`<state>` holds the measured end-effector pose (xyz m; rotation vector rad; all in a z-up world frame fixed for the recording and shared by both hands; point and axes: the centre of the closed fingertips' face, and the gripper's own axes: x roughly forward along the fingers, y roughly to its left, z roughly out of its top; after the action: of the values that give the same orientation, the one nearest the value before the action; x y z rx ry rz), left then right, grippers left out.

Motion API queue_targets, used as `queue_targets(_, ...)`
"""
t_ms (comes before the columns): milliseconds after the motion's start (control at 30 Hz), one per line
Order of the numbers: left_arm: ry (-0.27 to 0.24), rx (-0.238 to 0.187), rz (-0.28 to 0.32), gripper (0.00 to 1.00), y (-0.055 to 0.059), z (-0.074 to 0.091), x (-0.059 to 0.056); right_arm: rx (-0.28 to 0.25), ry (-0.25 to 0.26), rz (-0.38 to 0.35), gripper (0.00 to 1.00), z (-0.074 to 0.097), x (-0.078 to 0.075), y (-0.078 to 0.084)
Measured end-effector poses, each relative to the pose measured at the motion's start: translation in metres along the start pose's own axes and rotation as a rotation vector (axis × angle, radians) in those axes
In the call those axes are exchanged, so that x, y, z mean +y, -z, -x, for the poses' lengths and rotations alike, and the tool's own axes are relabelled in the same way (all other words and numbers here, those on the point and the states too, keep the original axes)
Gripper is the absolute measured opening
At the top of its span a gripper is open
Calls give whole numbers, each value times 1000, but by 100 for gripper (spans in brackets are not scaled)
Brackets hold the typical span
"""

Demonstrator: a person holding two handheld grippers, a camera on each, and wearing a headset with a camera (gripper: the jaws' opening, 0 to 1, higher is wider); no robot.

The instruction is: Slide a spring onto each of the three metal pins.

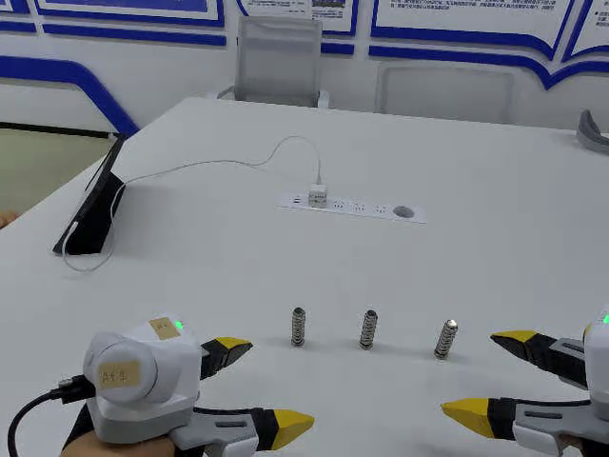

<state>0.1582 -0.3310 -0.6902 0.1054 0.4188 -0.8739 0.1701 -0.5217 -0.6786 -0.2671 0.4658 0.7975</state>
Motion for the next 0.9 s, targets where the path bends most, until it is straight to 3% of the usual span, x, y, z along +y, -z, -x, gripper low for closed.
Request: queue_targets(900,-2,-2,1,72,0,0,0,-3,2,1,72,0,-1,0)
